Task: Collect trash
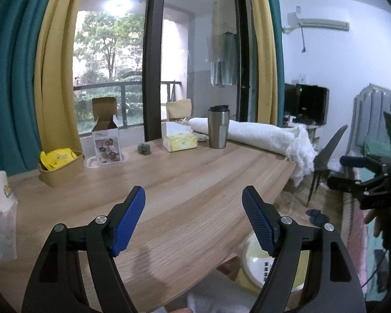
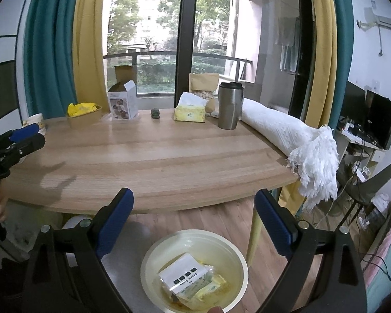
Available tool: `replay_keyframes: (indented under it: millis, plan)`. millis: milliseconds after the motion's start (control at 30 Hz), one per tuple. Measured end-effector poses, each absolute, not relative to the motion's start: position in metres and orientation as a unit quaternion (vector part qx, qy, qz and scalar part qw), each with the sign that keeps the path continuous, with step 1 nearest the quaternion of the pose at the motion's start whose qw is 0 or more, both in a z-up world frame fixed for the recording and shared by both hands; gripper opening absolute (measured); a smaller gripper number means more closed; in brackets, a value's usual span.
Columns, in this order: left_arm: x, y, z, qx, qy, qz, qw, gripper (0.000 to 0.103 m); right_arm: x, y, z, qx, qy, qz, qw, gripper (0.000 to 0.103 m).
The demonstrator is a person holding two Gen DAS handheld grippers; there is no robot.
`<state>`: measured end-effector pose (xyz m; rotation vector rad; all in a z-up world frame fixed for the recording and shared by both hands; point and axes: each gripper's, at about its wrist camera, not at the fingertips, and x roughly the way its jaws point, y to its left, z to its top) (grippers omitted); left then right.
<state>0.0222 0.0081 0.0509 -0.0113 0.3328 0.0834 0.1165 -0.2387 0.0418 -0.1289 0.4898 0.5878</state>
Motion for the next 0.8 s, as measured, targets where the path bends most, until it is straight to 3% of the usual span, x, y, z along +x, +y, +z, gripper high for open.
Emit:
replay_keyframes:
  millis: [800]
  plan:
    - [0.0225, 0.0072, 0.0527, -0.005, 0.168, 0.037, 0.985, 0.08, 0.1146, -0.2415, 0.0395, -0.061, 0.237, 0.286, 0.926, 0.094]
